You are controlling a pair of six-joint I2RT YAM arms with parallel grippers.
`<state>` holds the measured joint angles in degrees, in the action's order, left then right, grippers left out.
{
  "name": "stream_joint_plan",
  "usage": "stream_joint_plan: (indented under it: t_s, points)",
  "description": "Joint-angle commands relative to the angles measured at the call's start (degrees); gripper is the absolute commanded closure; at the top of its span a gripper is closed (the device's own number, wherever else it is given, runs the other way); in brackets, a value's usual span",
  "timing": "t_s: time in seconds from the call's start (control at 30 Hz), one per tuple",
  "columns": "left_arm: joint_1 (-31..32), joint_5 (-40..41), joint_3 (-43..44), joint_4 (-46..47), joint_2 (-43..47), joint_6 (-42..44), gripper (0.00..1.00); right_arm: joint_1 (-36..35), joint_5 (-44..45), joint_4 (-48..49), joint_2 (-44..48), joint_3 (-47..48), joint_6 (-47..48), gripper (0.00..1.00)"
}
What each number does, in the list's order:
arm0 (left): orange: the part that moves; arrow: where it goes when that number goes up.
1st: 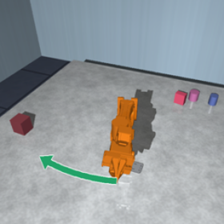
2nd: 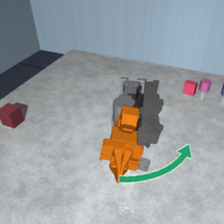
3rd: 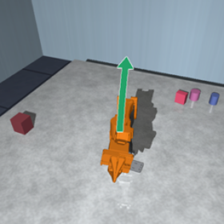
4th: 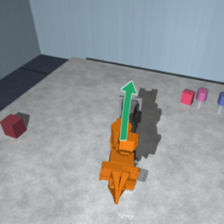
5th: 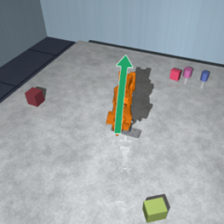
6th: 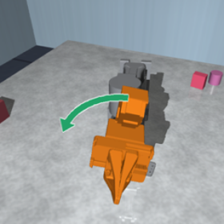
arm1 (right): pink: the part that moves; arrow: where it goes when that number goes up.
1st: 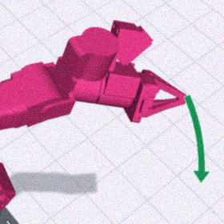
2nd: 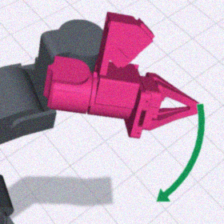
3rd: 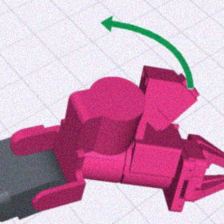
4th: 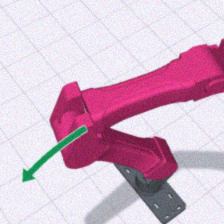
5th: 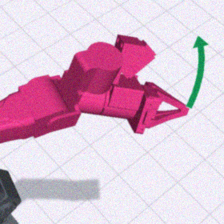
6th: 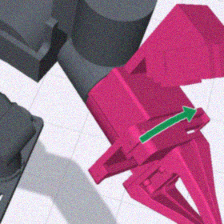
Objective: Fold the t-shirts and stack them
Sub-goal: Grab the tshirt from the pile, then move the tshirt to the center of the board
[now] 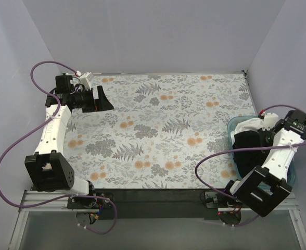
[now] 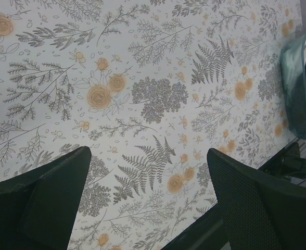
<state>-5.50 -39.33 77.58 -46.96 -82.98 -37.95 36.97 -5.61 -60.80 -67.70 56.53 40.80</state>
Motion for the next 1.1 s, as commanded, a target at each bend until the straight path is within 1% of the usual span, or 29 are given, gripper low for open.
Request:
stream_joint_plan:
  t_s: [0.0, 0.03, 0.13, 0.17, 0.23, 0.27, 0.33, 0.37, 0.43, 0.47, 0.5, 0.53, 0.57, 0.6, 0.63, 0.67, 0.7, 0.73, 0.77, 0.8, 0.83, 0.87, 0.9, 0.93, 0.97, 1.03, 1.07]
  points:
    - [0.05, -1.36, 0.03, 0.55, 1.68, -0.01, 0.06, 0.21, -6.07, -3.53, 3.62, 11.39, -0.1, 0.99]
    - [0.05, -1.45, 0.2, 0.55, 1.77, -0.1, 0.06, 0.21, -8.43, -3.8, 4.15, 16.19, -0.45, 0.99]
    - [0.05, -1.54, 0.82, 0.64, 1.77, -0.54, 0.06, 0.12, -13.62, -5.3, 4.07, 23.95, -1.68, 0.99]
    - [0.05, -1.45, 0.99, 0.64, 1.86, -0.72, 0.06, 0.03, -15.47, -6.69, 2.59, 29.63, -1.68, 0.99]
    - [0.05, -1.36, 1.43, 0.82, 1.86, -1.07, 0.06, 0.12, -20.46, -7.32, 0.91, 35.02, -2.82, 0.99]
    - [0.05, -1.19, 1.61, 0.9, 1.86, -1.5, 0.06, 0.03, -22.93, -7.84, -1.18, 40.97, -2.83, 0.99]
    - [0.05, -0.84, 1.52, 1.34, 1.86, -2.12, 0.06, -0.67, -28.98, -8.99, -3.21, 46.79, -4.57, 0.99]
    - [0.05, -0.83, 1.52, 1.43, 1.68, -2.21, 0.06, -2.59, -30.68, -9.08, -5.31, 51.96, -5.19, 0.99]
    - [-0.04, -0.66, 1.96, 1.08, 1.42, -2.39, 0.06, -4.97, -35.32, -8.73, -7.35, 58.13, -7.12, 0.99]
    - [-0.04, -1.01, 2.31, 0.65, 0.81, -2.65, 0.06, -8.2, -36.31, -7.68, -9.53, 61.04, -10.09, 0.99]
    - [-0.39, -2.58, 2.75, 0.12, 0.54, -3.09, 0.06, -10.41, -36.58, -6.71, -10.6, 67.16, -11.78, 0.99]
    - [-0.74, -3.46, 3.01, 0.29, 0.36, -3.96, 0.06, -15.39, -36.49, -5.23, -11.57, 69.57, -13.53, 0.99]
    - [-1.27, -4.6, 3.19, 0.55, 0.19, -4.84, 0.06, -17.7, -36.84, -1.82, -12.88, 71.85, -16.42, 0.99]
    - [-1.79, -6.09, 3.1, 1.42, -0.16, -7.28, 0.06, -19.9, -37.37, 0.65, -13.15, 73.18, -17.76, 0.99]
    - [-3.19, -8.28, 3.19, 2.04, -0.25, -8.44, 0.06, -24.44, -37.55, 3.64, -13.07, 73.63, -19.77, 0.99]
    - [-3.81, -9.0, 3.36, 2.57, -0.34, -9.84, 0.06, -26.67, -37.63, 10.1, -12.72, 73.2, -21.36, 0.99]
    - [-4.95, -9.62, 3.54, 3.36, -0.51, -11.6, 0.06, -28.78, -37.72, 13.39, -12.46, 72.58, -24.16, 0.99]
    - [-5.48, -10.93, 3.72, 3.71, -0.43, -12.31, 0.06, -32.97, -37.81, 16.12, -12.45, 71.88, -25.14, 0.99]
    - [-5.92, -11.12, 4.07, 3.98, -0.34, -12.67, 0.06, -35.02, -37.99, 21.45, -12.54, 71.61, -26.28, 0.99]
    - [-6.62, -11.12, 4.33, 4.16, 0.01, -13.11, 0.06, -36.86, -38.16, 24.12, -12.63, 71.18, -28.21, 0.99]
    - [-7.07, -11.12, 4.33, 4.42, 0.27, -13.28, 0.06, -39.67, -38.34, 26.84, -12.72, 69.17, -29.27, 0.99]
    - [-7.42, -10.94, 4.42, 4.68, 0.71, -13.46, 0.06, -43.61, -38.34, 33.57, -12.02, 67.06, -31.02, 0.99]
    - [-8.12, -10.94, 4.59, 5.21, 1.06, -13.55, 0.06, -45.65, -38.34, 36.68, -11.75, 65.13, -32.35, 0.99]
    - [-8.47, -10.85, 4.6, 5.39, 1.85, -13.9, 0.06, -50.63, -36.6, 38.89, -11.58, 63.63, -33.84, 0.99]
    - [-8.83, -11.29, 4.51, 5.65, 2.12, -14.07, 0.06, -53.2, -35.71, 40.82, -12.1, 61.96, -33.85, 0.99]
    - [-9.62, -12.17, 4.6, 5.83, 2.99, -13.99, 0.06, -58.74, -33.52, 40.67, -13.5, 60.81, -34.37, 0.99]
    - [-9.88, -13.13, 4.77, 5.74, 3.09, -12.86, 0.06, -59.03, -33.59, 40.84, -14.38, 58.28, -35.16, 0.87]
